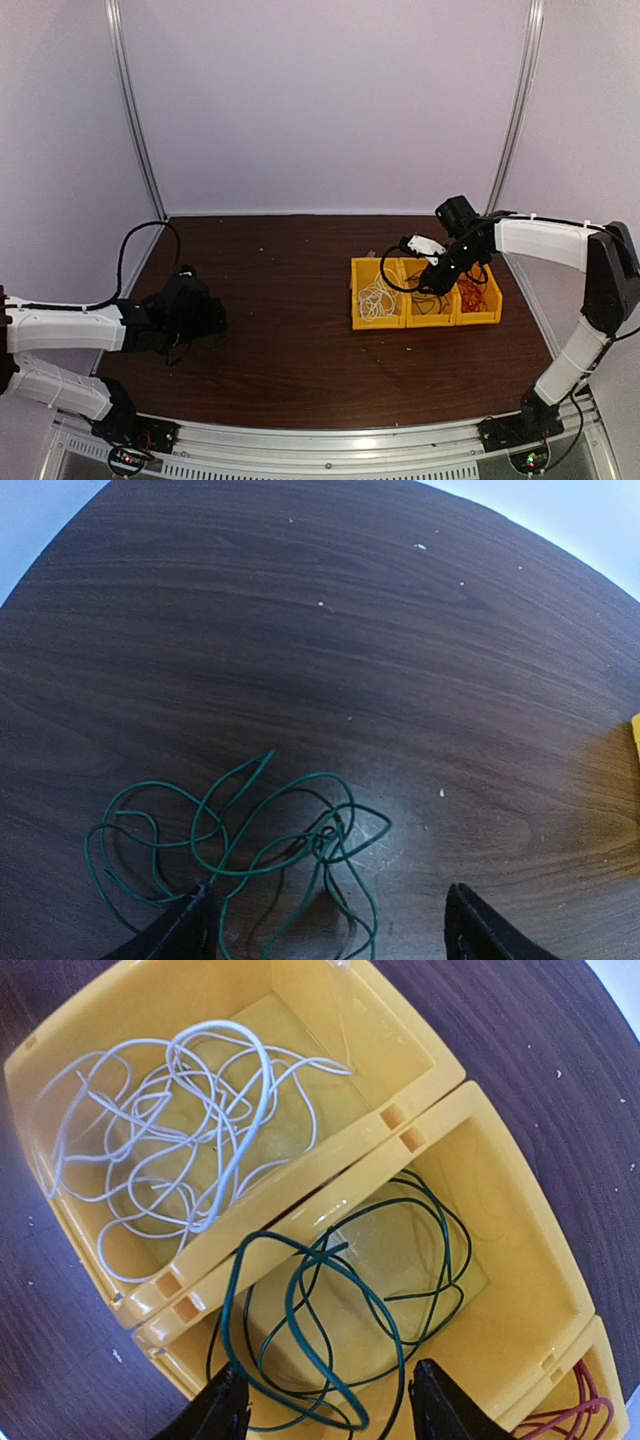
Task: Untangle the cables
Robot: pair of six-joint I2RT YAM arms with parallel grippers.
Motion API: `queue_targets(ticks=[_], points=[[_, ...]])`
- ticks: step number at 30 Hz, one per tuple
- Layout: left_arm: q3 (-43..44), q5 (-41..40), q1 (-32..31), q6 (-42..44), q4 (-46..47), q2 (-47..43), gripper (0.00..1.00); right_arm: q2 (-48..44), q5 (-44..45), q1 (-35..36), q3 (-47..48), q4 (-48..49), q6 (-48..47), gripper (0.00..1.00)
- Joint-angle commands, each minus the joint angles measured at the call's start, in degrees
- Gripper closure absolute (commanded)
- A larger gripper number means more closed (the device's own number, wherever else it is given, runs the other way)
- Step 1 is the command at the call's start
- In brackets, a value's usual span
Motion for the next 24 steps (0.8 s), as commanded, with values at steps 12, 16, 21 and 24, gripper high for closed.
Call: queue_targets(ticks=[12, 16, 21, 24], points=[[-2.81, 4.87, 6.69, 1.43, 7.79, 5.30, 0.28, 1.05, 5.48, -1.94, 1.19, 5.22, 4.79, 0.52], [-1.53, 6.44, 8.35, 3.50, 9.94, 8.71, 0.39, -6.51, 1.98, -1.74, 2.28, 1.59, 4.42, 0.38], [1.39, 9.65, 10.55, 5.75, 10.59, 14.73, 0.54, -12.48, -0.28, -0.66, 3.78, 0.03, 5.20, 0.34], [3.60, 11.27, 10.52, 6.80, 10.34, 16.87, 0.71, -14.23, -1.33, 0.47, 4.44, -0.05, 5.91, 0.33]])
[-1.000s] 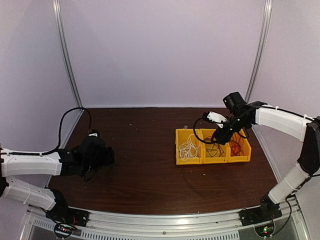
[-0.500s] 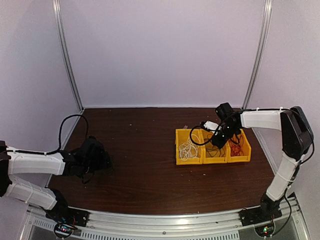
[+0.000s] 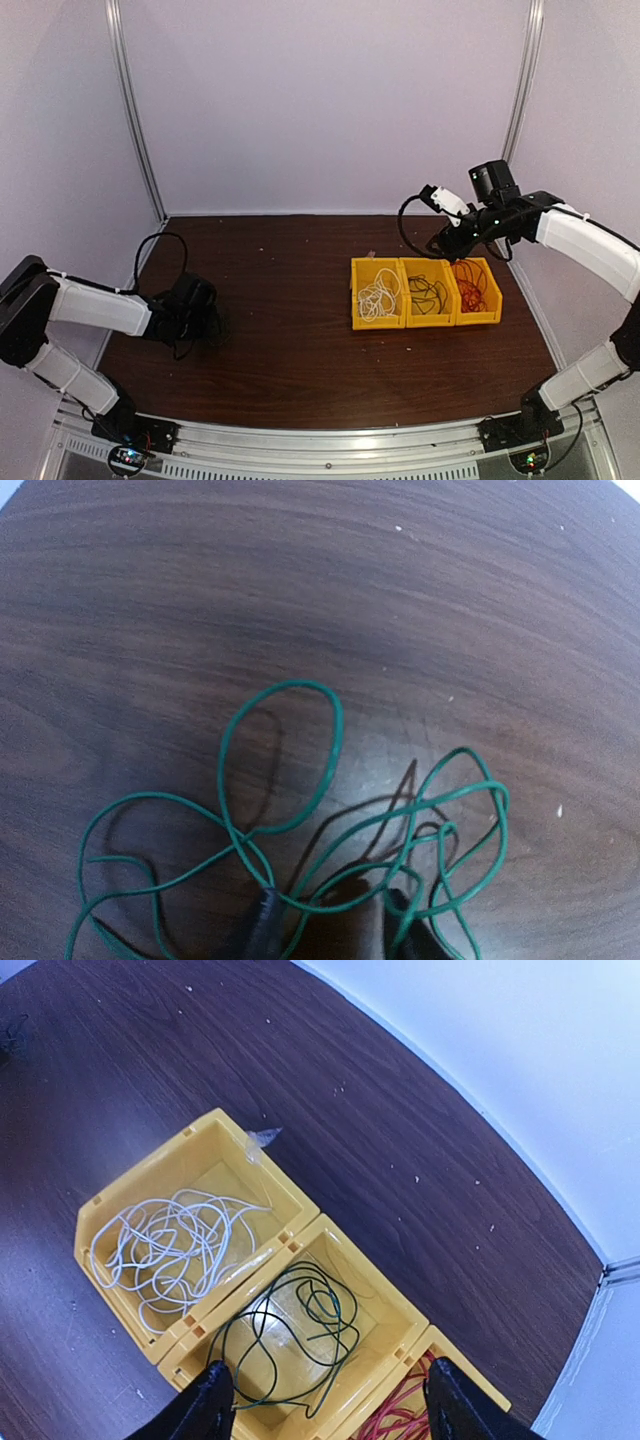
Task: Untangle the cables
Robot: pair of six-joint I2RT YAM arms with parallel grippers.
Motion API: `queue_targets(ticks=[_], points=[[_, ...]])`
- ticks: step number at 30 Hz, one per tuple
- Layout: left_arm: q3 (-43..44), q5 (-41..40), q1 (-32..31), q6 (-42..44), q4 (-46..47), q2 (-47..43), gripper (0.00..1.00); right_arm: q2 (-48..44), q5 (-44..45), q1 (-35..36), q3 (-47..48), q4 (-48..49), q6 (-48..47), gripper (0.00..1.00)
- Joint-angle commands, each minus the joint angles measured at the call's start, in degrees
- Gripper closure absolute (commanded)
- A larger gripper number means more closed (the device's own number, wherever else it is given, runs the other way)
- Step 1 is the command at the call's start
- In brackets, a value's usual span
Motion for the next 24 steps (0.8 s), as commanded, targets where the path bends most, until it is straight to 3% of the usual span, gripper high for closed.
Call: queue_targets(ticks=[1, 3, 11, 14, 21, 24], points=[[3.93, 4.10, 0.53, 3.20, 2.91, 1.74, 0.79, -1.90, -3.29, 1.83, 1.37, -2.12, 1.18, 0.33], [4.78, 5.88, 0.41, 3.98, 2.76, -0.16, 0.91, -2.08, -4.86, 2.66, 0.69, -1.69, 0.96, 0.33], [12.75, 18.43, -9.06, 18.99, 5.36, -18.03, 1.00, 2.19, -16.19, 11.48, 0.78, 0.22, -1.68, 0.31], [16.74, 23.68, -10.35, 21.76, 2.50, -20.85, 1.00, 5.00, -17.69, 15.33, 3.10, 3.47, -1.42, 0.30], [21.82, 22.59, -10.54, 23.31, -3.58, -24.54, 1.00, 14.93, -27.94, 20.97, 11.17, 10.28, -0.48, 0.26], [23.50, 23.13, -10.54, 22.73, -3.97, -25.76, 1.00, 17.44, -26.93, 24.07, 12.47, 13.75, -3.26, 0.21]])
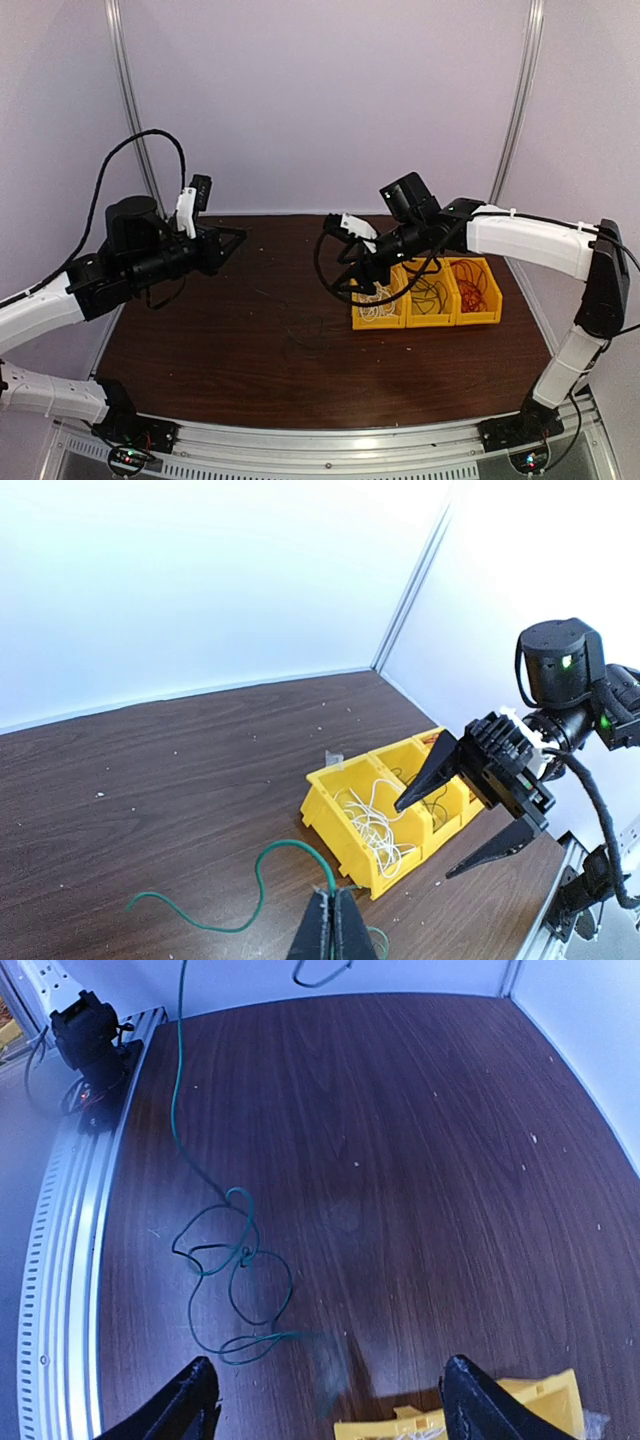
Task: Untangle the cables
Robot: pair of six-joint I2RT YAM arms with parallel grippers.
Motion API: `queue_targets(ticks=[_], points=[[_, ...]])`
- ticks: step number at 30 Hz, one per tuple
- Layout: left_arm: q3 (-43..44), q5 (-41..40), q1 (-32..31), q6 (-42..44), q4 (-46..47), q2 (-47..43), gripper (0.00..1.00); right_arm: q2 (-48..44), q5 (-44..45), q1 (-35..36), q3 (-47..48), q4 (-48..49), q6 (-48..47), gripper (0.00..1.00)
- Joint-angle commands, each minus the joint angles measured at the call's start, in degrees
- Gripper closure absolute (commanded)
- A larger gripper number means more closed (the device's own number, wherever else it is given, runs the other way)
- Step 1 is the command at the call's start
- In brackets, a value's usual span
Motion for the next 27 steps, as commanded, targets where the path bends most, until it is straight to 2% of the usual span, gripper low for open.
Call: queue_targets(ticks=[1, 5, 11, 18, 27], points=[[3.53, 1.66, -0.01, 1.07, -2.19, -1.82, 1.00, 3.04, -3.23, 4.25, 4.03, 6.94, -3.34, 0.21], [6.07, 0.86, -0.12, -0.13, -3.55, -3.21, 1.00, 8.76, -7.04, 7.09, 7.58, 7.01, -1.37, 0.19], [9.92, -3.06, -0.12, -0.53, -6.17, -4.55, 1.00, 13.60, -4.80, 13.84, 3.62, 11.71, -1.52, 0.18], [18.82, -6.35, -0.12, 1.95, -10.85, -2.73, 1.00, 20.35, -4.53, 17.81, 6.93, 14.30, -1.18, 0.16], [33.42, -8.52, -0.11, 4.54, -18.21, 1.71, 1.00, 22.50, 6.89, 19.28, 6.98, 23.44, 4.34, 0.19]])
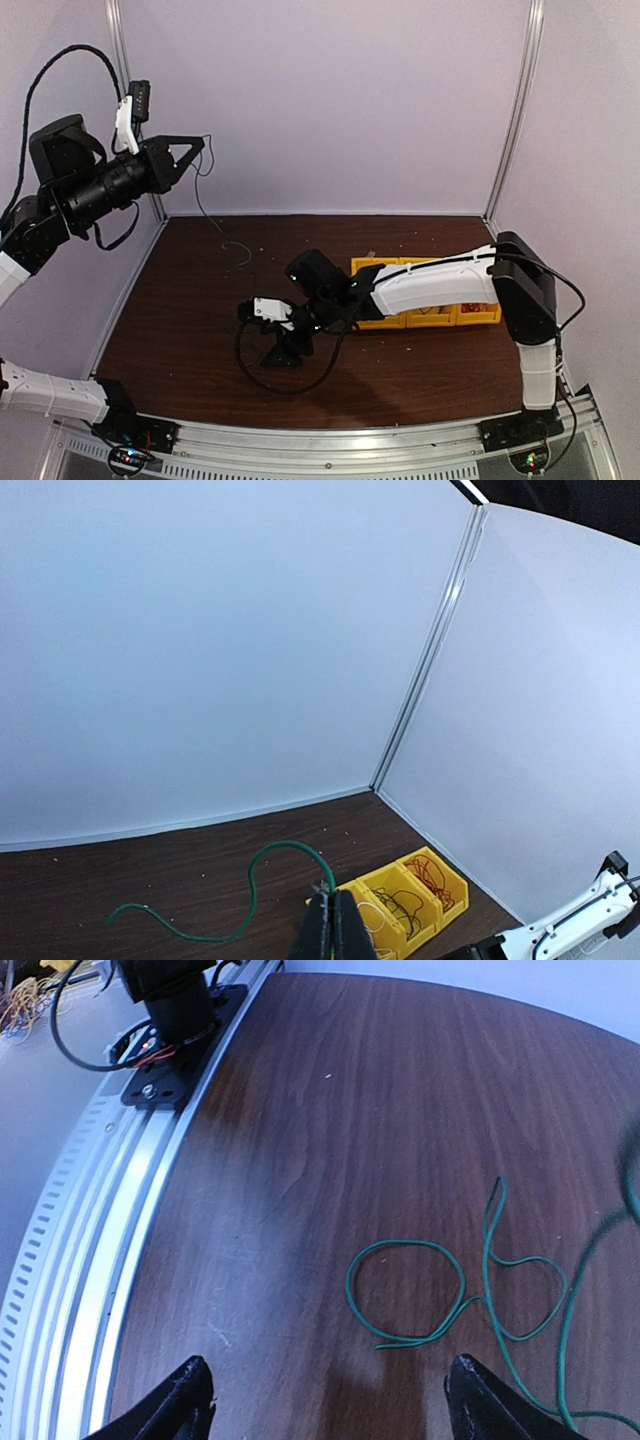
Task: Untangle the cables
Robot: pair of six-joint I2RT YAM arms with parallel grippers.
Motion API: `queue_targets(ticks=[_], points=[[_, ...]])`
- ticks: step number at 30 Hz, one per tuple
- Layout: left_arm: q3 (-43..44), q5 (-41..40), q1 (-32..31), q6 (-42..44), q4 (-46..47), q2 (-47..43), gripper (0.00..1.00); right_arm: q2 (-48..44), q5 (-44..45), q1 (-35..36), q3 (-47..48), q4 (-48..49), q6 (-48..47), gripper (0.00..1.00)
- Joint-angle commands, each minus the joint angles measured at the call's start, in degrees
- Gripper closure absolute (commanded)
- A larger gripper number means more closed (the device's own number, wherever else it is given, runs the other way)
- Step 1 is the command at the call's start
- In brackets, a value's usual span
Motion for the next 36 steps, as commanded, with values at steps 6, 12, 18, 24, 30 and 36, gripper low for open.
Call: queue_targets(ticks=[6, 12, 18, 24, 30, 36], points=[[19.71, -3.23, -0.12, 3.25, -7.39, 5.66, 1.00, 0.67, 6.11, 2.11, 2.53, 1.53, -4.77, 0.18], [30.72, -3.83, -0.12, 5.84, -10.70, 10.69, 1.00, 8.95, 9.26, 5.61, 9.26, -3.75, -9.70, 0.22], [35.03, -4.33, -0.12, 6.47, -10.68, 12.48, 1.00, 16.78, 14.29, 5.67, 16.89, -4.05, -8.94, 0.23], [33.78, -5.41, -0.12, 6.71, -10.76, 11.91, 1.00, 20.98, 20.67, 5.55, 21.16, -7.16, -7.90, 0.39], [31.79, -8.47, -0.12, 8.24, -10.65, 10.38, 1.00, 20.01, 20.20, 5.37, 20.55, -14.27, -6.44, 0.52], [30.63, -10.31, -0.11, 9.51, -10.59, 8.94, 1.00, 15.49, 23.35, 4.31, 12.36, -15.86, -7.46, 0.63]])
